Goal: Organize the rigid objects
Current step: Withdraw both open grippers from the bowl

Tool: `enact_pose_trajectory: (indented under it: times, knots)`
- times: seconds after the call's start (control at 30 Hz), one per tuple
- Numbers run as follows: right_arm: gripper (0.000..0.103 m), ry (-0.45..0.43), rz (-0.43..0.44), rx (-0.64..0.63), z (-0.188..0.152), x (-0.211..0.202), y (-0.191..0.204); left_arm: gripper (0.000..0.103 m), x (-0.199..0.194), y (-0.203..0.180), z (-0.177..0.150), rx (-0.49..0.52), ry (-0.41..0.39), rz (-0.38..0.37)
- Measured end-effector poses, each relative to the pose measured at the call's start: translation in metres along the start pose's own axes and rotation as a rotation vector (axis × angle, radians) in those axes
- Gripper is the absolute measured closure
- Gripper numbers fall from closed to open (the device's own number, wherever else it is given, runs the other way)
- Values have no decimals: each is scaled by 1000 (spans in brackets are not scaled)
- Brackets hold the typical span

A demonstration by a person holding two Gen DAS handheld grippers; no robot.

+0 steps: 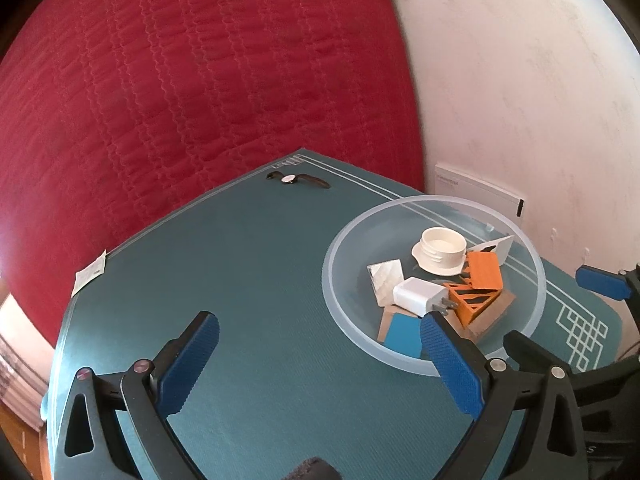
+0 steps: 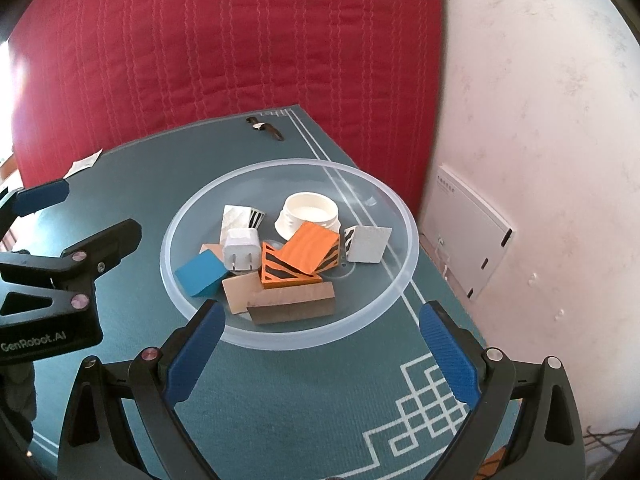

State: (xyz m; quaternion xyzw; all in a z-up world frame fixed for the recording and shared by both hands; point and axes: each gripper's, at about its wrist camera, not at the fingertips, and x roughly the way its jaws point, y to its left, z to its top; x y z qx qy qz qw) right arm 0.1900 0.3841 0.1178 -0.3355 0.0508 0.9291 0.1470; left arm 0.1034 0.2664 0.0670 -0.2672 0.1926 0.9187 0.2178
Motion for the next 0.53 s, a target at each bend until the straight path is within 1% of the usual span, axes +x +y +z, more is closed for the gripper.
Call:
enact_pose_trajectory:
  times: [0.2, 0.53]
  knots:
    - [5, 5, -3, -7, 0, 3, 0, 1, 1, -2, -2, -6, 19, -41]
    - [5, 13, -4, -13, -3, 4, 0, 1, 2, -3, -7, 3, 23, -45]
